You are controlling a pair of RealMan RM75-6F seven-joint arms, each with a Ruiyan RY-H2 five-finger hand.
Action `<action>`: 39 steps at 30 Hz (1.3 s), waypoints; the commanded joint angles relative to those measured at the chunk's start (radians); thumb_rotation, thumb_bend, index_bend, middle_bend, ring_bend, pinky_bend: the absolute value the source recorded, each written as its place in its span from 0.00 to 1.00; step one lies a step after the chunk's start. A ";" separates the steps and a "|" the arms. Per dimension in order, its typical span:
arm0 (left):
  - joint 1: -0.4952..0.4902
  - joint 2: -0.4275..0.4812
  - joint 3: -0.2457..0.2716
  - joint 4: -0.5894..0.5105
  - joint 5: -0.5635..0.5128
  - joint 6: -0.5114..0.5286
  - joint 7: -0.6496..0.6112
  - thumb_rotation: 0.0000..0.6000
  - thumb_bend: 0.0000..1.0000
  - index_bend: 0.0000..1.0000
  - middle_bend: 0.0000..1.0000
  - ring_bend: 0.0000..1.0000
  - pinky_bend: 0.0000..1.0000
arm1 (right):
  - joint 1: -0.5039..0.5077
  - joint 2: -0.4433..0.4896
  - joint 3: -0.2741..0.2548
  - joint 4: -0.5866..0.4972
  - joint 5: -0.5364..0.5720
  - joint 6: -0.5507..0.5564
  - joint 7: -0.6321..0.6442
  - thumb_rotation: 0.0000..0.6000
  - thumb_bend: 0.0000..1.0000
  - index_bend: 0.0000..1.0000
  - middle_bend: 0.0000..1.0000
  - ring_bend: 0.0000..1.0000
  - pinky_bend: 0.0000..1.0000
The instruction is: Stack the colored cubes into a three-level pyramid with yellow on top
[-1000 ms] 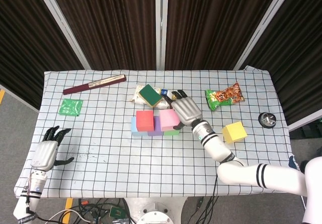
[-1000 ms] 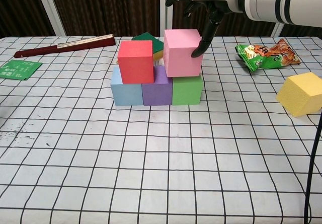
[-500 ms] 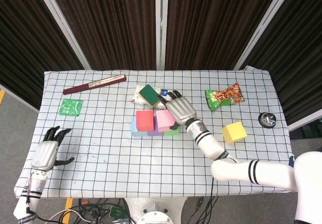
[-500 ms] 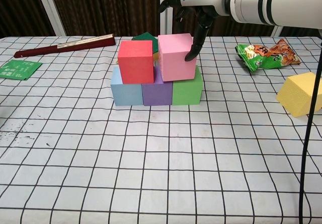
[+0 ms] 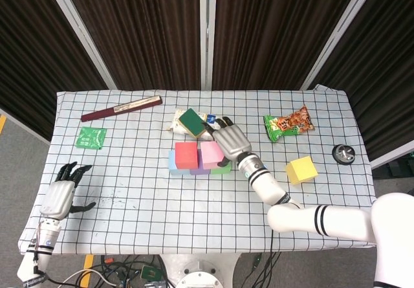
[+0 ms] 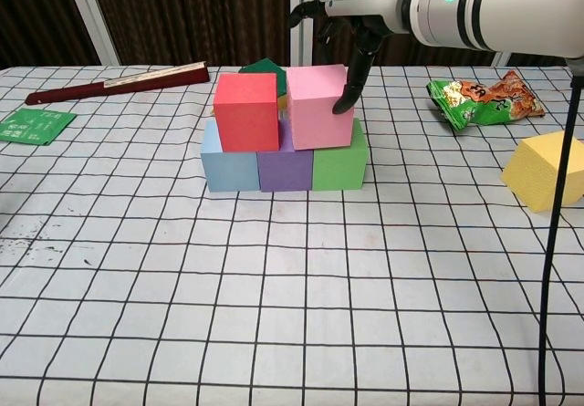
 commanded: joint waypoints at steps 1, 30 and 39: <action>0.000 0.000 0.000 0.001 0.000 -0.001 -0.001 1.00 0.00 0.16 0.19 0.02 0.04 | 0.006 -0.004 -0.002 0.003 0.010 0.005 -0.004 1.00 0.02 0.00 0.45 0.06 0.00; 0.000 -0.001 -0.003 0.008 -0.005 -0.001 -0.011 1.00 0.00 0.16 0.19 0.02 0.04 | 0.023 -0.011 -0.016 0.008 0.044 0.015 -0.001 1.00 0.00 0.00 0.34 0.04 0.00; 0.000 -0.001 -0.003 0.009 -0.008 -0.004 -0.011 1.00 0.00 0.16 0.19 0.02 0.04 | 0.008 0.003 -0.005 0.000 0.033 0.007 0.040 1.00 0.00 0.00 0.29 0.02 0.00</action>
